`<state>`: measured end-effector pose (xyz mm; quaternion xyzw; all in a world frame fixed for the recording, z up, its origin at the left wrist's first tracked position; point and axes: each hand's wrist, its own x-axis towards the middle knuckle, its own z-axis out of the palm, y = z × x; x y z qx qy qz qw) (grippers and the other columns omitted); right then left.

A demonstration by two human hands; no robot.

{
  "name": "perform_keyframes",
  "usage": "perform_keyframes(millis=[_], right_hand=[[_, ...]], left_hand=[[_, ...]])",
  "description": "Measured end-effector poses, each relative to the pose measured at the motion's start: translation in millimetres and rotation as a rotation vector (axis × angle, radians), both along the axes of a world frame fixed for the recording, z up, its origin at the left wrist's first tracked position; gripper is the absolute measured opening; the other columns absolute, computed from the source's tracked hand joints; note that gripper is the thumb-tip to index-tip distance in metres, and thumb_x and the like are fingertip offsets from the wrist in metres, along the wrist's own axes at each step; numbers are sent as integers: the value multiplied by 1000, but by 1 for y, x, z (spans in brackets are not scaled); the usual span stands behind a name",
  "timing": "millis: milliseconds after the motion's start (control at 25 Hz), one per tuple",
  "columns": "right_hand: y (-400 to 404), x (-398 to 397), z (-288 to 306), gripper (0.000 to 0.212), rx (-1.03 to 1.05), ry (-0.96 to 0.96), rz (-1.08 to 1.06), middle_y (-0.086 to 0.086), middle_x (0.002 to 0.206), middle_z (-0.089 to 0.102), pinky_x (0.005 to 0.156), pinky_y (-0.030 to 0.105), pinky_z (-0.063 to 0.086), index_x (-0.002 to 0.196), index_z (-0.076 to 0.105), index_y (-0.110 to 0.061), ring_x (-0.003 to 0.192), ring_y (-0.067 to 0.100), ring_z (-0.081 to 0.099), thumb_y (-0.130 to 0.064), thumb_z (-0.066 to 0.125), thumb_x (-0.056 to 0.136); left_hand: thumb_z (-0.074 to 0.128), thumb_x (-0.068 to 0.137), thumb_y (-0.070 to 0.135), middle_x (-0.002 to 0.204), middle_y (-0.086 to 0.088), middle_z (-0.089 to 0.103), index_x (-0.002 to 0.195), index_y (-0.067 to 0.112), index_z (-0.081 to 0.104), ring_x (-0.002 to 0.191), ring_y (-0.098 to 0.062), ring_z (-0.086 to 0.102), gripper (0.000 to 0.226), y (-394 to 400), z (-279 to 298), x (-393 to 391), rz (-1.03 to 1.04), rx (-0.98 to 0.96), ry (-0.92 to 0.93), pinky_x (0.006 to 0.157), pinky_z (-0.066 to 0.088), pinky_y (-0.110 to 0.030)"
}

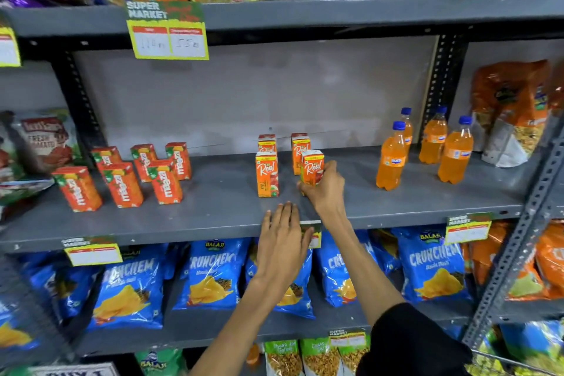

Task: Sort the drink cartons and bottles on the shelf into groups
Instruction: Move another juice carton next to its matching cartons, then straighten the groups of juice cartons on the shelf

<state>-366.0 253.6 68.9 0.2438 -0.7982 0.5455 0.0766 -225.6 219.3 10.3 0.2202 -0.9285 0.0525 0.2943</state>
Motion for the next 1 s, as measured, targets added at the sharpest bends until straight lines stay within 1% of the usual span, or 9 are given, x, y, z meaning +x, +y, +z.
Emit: perform_keyframes(millis=[80, 160, 280, 440, 520, 600, 680, 840, 1000], right_hand=[[-6, -2, -2, 66, 15, 2, -5, 14, 115, 65, 83, 43, 59, 115, 45, -9, 104, 32, 67, -27, 89, 68], [-8, -3, -6, 66, 31, 15, -14, 13, 114, 66, 82, 39, 59, 114, 45, -9, 102, 30, 68, -29, 89, 69], [-9, -2, -8, 66, 31, 2, -7, 13, 114, 66, 78, 32, 53, 114, 45, -9, 103, 29, 68, -31, 89, 69], [2, 15, -3, 82, -18, -10, -29, 15, 129, 55, 92, 37, 50, 128, 40, -9, 121, 30, 56, -33, 90, 67], [9, 36, -4, 82, -36, 113, -96, 13, 131, 52, 96, 38, 48, 131, 41, -9, 123, 28, 50, -37, 87, 70], [9, 63, -6, 69, -95, 238, -116, 8, 123, 54, 93, 37, 50, 127, 45, -12, 115, 24, 52, -39, 82, 76], [0, 91, -6, 51, -216, 275, -28, 3, 116, 57, 89, 33, 50, 122, 50, -14, 105, 18, 57, -33, 77, 83], [-50, 151, -2, 29, -333, 201, 142, -1, 95, 64, 80, 30, 53, 108, 56, -18, 85, 15, 63, -30, 73, 87], [-121, 199, 3, 28, -293, 103, 264, -1, 91, 64, 77, 31, 56, 106, 56, -17, 81, 13, 63, -28, 73, 86]], left_hand=[[28, 98, 50, 139, -14, 63, 137, 3, 57, 132, -29, 56, 67, 0, -1, -1, -5, -20, -8, 111, 44, -48], [37, 100, 48, 139, -14, 62, 138, 3, 56, 132, -29, 55, 62, 0, -3, -3, -13, -40, -2, 112, 43, -49], [26, 100, 49, 142, -14, 61, 139, 3, 54, 134, -28, 54, 67, -2, -4, -3, -2, -24, 2, 114, 41, -49], [25, 99, 48, 140, -12, 62, 138, 5, 56, 133, -27, 55, 67, 0, -2, 3, -51, 4, 35, 114, 41, -48], [32, 99, 45, 138, -10, 64, 136, 7, 59, 130, -24, 58, 59, -4, -1, 14, -107, 27, 127, 113, 42, -48], [42, 99, 38, 135, -5, 67, 131, 11, 63, 125, -21, 61, 46, -12, 0, 36, -168, 63, 264, 112, 43, -47], [51, 97, 25, 126, -1, 71, 122, 13, 69, 116, -17, 64, 33, -22, 1, 66, -214, 86, 417, 107, 47, -42], [55, 86, 5, 101, 3, 70, 107, 17, 70, 93, -19, 66, 28, -69, 17, 135, -133, 193, 695, 80, 52, -41], [62, 89, 8, 117, 1, 57, 123, 17, 55, 107, -19, 57, 35, -141, 37, 184, 52, 442, 879, 84, 51, -41]])
